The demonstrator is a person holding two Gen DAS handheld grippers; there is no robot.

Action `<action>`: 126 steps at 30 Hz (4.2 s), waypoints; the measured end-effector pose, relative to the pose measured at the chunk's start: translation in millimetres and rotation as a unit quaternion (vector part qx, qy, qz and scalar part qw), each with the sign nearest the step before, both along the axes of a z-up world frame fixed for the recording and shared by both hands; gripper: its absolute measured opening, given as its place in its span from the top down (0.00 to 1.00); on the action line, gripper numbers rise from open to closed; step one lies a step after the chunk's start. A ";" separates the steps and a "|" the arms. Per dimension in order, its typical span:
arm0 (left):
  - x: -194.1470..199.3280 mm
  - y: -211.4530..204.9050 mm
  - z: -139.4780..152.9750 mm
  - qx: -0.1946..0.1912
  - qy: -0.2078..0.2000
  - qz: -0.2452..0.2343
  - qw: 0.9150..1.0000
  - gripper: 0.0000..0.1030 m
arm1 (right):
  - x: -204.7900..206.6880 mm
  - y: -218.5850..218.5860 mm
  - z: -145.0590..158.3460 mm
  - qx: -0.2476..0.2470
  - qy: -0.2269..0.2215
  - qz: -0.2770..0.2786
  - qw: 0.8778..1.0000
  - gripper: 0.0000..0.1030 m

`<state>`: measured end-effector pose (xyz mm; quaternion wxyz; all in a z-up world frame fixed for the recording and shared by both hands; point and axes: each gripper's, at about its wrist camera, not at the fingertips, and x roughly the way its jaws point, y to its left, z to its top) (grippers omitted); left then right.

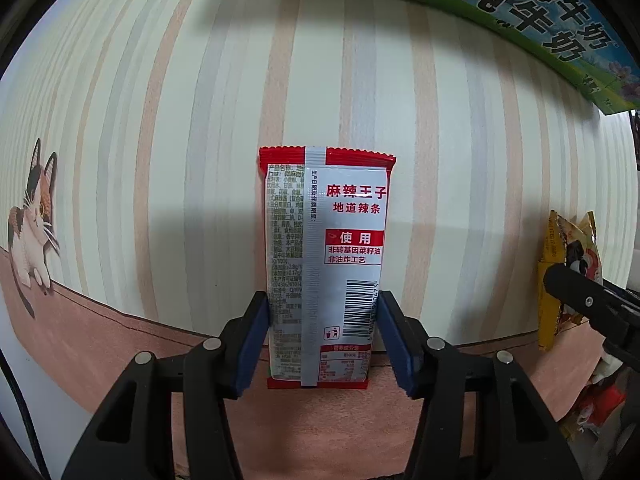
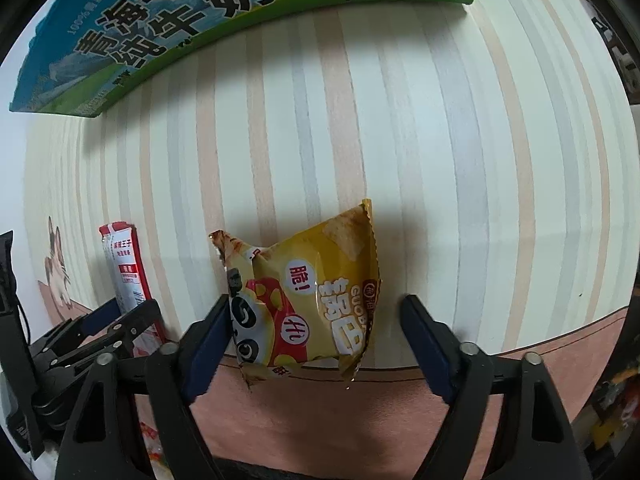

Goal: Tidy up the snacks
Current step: 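Carry the strip packet with the left tool while the right tool carries the chip bag into the box, then open both tools to release the packets into the box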

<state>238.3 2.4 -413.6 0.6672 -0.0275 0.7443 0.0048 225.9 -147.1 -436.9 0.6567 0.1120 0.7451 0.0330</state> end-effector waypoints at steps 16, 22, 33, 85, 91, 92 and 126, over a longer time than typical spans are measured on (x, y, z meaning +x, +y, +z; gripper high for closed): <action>-17.3 -8.7 30.8 -0.009 -0.015 0.000 1.000 0.56 | -18.1 3.9 27.5 -0.006 -0.029 0.018 0.999 0.40; -20.5 -14.9 56.3 -0.016 -0.031 -0.002 0.999 0.56 | -18.6 -2.4 43.5 0.007 -0.039 0.012 0.999 0.40; -19.9 -18.7 108.4 -0.040 -0.062 -0.006 0.997 0.56 | -13.5 -15.3 74.6 0.032 -0.062 0.005 0.998 0.40; 252.2 -16.2 218.7 -0.035 -0.143 -0.057 0.987 0.56 | 199.4 -64.1 168.8 0.054 -0.170 -0.062 0.982 0.41; 276.7 -5.3 179.6 -0.012 -0.091 -0.053 0.994 0.56 | 217.7 -62.5 143.8 0.032 -0.149 -0.059 0.987 0.41; 279.2 -4.3 173.1 -0.007 -0.083 -0.055 0.995 0.56 | 219.8 -62.4 139.7 0.028 -0.145 -0.058 0.987 0.41; 253.6 5.1 160.6 -0.026 -0.051 -0.038 0.998 0.13 | 219.8 -44.0 127.1 -0.032 -0.107 -0.012 0.994 0.07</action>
